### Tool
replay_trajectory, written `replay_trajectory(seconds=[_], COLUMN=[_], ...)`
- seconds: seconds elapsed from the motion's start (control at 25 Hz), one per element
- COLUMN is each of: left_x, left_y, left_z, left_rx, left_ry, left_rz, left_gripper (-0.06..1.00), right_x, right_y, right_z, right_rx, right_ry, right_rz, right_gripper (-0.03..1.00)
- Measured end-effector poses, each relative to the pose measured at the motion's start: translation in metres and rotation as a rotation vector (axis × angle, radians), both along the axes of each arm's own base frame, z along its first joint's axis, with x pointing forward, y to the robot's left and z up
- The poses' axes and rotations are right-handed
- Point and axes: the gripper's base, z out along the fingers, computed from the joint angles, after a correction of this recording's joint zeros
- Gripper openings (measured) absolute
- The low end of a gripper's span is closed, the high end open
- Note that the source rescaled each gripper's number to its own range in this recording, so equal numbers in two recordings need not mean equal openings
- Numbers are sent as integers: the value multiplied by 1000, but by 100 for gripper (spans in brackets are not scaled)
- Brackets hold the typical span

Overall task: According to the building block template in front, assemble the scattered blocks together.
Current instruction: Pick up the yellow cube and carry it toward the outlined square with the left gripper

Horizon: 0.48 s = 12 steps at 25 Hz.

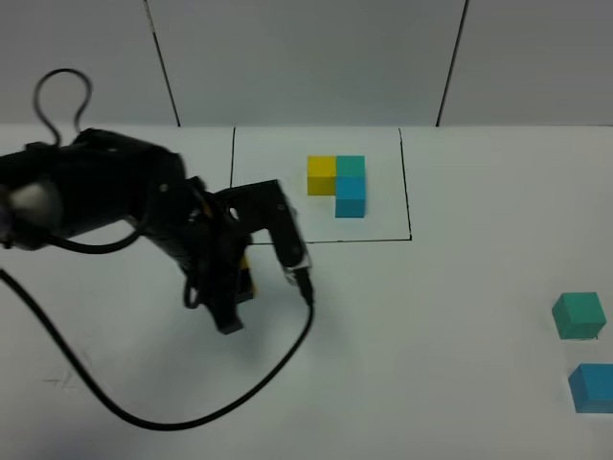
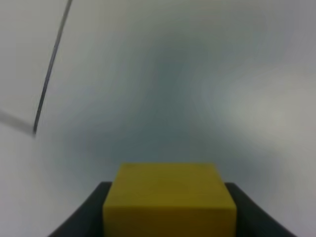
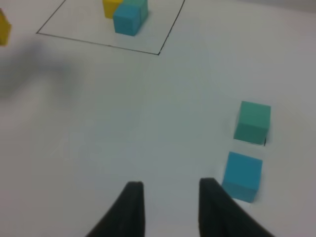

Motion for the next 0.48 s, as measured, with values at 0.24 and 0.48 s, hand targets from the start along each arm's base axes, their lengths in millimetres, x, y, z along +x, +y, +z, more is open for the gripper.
replay_trajectory(seconds=[0.24,0.48], left_x=[16,31], left_y=[-71,-97], left_z=[-16,-43], left_rx=[37,78], left_ry=[43,107], left_rz=[-158,-189], left_gripper=[2,2], right_x=[0,0], right_y=[0,0], right_z=[0,0], right_rx=[0,0], right_ry=[0,0], right_rz=[0,0], right_gripper=[0,0])
